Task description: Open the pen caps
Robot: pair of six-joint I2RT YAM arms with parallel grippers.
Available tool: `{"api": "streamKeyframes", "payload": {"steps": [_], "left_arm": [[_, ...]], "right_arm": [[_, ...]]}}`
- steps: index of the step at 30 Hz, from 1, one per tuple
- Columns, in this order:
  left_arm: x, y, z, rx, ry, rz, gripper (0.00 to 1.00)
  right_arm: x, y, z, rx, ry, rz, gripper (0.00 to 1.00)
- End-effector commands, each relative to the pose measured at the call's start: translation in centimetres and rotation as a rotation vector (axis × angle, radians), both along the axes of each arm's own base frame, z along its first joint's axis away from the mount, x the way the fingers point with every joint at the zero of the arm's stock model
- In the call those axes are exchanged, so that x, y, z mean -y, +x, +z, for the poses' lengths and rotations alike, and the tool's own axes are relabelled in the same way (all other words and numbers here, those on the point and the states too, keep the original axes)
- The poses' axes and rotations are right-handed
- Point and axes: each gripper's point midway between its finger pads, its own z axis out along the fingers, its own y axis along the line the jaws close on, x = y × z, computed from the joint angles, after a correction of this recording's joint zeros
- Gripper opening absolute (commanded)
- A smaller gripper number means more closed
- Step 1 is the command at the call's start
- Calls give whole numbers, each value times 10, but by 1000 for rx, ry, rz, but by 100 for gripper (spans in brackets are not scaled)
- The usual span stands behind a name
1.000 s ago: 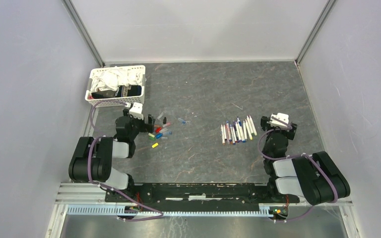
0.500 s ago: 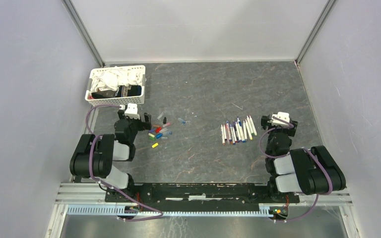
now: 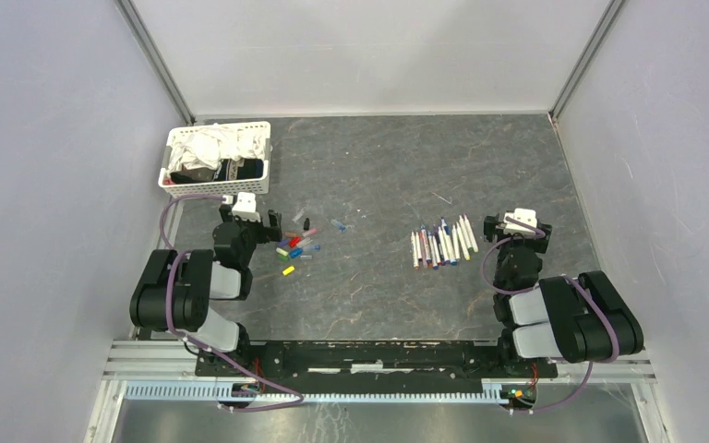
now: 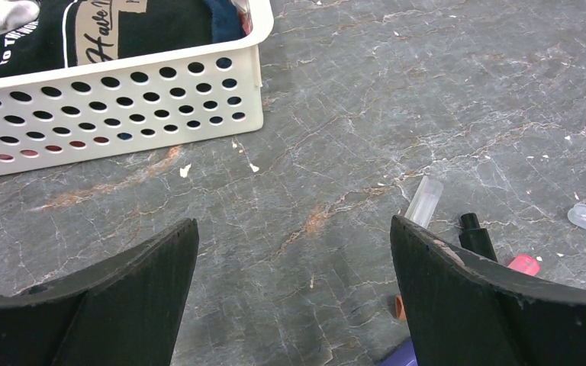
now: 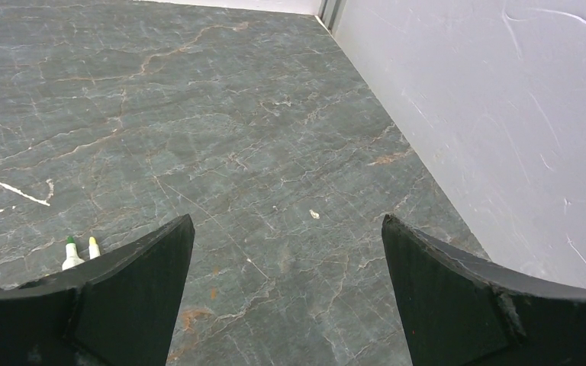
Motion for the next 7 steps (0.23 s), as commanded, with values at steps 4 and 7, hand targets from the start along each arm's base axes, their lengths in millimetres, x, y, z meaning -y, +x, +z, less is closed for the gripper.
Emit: {"api": "streamKeyframes", "payload": {"steps": [4, 7], "left_arm": [[-4, 11, 21, 78, -30, 31, 100], [-4, 11, 22, 80, -30, 31, 100]], "right_arm": [[2, -28, -26, -60, 10, 6, 98], [2, -28, -26, -61, 10, 8, 98]]}}
